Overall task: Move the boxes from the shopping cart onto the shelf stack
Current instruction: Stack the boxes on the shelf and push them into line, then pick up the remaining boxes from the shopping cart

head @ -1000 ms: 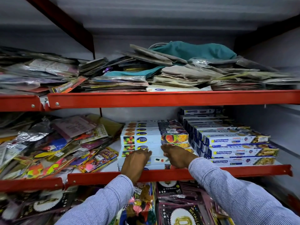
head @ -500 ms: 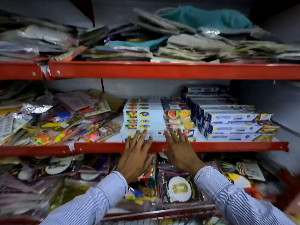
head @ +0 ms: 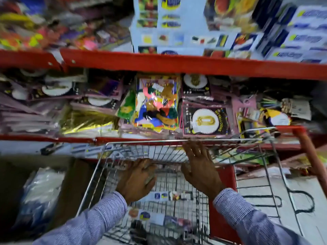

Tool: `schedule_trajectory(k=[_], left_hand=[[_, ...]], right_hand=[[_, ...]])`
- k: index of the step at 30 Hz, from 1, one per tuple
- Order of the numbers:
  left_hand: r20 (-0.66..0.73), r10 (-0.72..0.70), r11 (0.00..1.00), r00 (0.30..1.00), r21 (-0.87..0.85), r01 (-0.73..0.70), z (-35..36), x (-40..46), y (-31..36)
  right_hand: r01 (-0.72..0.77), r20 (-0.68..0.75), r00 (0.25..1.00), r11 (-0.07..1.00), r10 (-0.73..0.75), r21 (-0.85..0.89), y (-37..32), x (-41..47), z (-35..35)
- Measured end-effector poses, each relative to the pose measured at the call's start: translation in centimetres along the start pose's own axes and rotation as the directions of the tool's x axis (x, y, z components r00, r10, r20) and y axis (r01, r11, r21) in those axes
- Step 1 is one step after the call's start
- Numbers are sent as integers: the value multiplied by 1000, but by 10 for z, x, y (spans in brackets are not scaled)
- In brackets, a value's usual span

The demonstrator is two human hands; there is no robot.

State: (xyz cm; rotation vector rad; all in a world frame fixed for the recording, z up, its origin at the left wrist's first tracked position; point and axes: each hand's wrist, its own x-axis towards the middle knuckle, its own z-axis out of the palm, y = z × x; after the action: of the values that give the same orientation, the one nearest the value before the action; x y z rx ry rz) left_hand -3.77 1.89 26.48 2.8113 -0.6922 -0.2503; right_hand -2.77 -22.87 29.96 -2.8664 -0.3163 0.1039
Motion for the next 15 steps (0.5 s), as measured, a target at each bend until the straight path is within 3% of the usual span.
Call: schedule_trajectory(k=[7,15], left_hand=[[314,-14,999,949,-34,26,112,-20,-15],[585,164,980,795,-5,-198,203,-15,-33]], right_hand=[[-78,335,941,996,57,51,18,-18,125],[1,611,791,1000,-19,29,36,-6,233]])
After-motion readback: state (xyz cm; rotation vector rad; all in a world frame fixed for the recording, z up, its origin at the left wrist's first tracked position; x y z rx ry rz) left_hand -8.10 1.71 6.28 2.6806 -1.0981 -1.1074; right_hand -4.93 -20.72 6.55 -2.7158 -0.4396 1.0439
